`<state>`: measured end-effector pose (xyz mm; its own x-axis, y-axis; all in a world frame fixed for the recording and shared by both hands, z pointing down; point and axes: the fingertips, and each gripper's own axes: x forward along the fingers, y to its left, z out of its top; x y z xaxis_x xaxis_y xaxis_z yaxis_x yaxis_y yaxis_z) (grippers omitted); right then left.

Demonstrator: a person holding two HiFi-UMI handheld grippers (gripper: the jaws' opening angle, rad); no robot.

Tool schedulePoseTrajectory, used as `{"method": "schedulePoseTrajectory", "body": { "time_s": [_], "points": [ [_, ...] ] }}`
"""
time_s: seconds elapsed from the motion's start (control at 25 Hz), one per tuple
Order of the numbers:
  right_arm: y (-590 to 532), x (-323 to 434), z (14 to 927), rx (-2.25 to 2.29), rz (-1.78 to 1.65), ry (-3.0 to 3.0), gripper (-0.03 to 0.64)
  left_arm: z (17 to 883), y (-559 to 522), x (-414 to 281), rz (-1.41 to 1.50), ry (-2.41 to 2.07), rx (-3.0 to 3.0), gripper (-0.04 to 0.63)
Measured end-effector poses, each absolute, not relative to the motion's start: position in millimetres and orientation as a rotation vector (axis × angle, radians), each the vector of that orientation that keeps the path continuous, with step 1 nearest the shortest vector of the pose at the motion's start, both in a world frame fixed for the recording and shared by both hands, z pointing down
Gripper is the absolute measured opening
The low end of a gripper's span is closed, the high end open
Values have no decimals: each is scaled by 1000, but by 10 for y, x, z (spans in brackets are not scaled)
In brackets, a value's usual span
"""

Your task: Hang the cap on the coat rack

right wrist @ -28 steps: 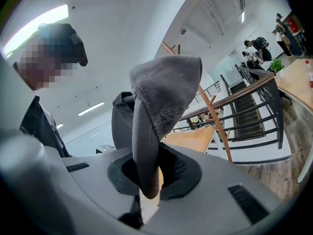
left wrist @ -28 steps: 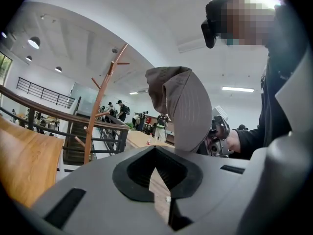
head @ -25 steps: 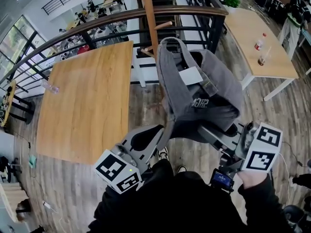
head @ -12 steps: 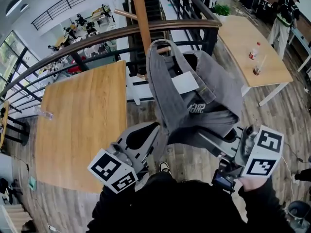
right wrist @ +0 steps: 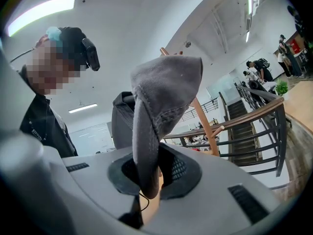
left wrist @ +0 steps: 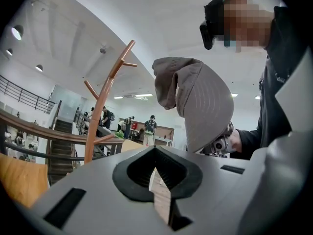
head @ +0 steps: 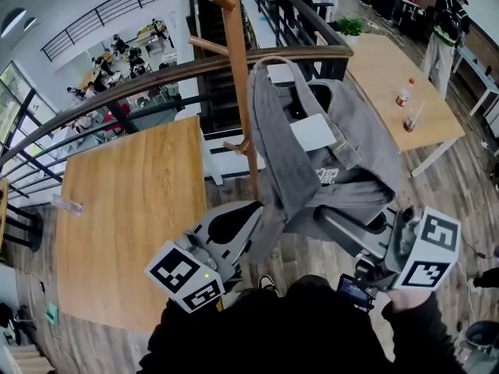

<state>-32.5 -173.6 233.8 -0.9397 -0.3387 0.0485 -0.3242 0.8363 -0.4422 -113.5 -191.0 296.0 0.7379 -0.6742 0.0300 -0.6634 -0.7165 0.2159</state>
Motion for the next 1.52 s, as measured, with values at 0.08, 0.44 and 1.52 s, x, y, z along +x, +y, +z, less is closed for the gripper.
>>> {"method": "schedulePoseTrajectory", "body": {
  "time_s": [0.08, 0.44, 1.52],
  "points": [
    [-1726, -344, 2344, -518, -703, 2991, 41, 2970, -1905, -1148, -84, -1065, 2724, 5],
    [-1978, -411, 2220, -454, -693, 3001, 43, 2857, -2166, -1229, -102, -1110, 2715, 5],
    [-2549, -668, 2040, -215, -599, 3061, 41, 3077, -2516, -1535, -102, -1343, 2591, 5]
  ]
}}
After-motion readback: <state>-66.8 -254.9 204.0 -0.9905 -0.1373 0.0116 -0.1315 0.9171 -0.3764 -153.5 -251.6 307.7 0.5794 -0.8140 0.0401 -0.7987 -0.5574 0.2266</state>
